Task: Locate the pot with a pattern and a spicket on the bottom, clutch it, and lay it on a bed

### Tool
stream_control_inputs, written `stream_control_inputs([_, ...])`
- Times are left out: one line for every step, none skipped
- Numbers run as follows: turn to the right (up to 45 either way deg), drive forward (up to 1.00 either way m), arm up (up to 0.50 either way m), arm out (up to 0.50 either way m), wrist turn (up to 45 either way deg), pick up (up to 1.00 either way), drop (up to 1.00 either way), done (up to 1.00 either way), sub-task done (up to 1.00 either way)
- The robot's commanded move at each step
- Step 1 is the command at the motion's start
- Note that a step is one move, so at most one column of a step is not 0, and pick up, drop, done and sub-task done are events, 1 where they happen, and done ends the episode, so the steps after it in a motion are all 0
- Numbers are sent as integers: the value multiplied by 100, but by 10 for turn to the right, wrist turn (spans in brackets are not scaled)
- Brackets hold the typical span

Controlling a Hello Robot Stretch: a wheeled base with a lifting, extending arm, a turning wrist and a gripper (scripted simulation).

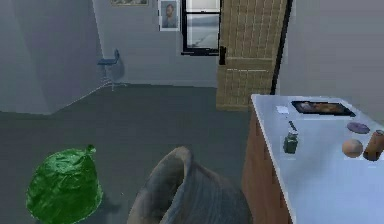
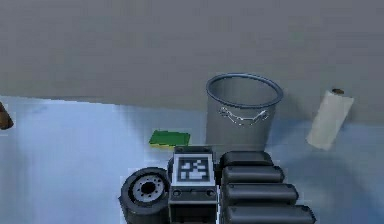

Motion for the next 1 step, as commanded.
stream_control_inputs([0,100,0,0,0,0,0,0,0])
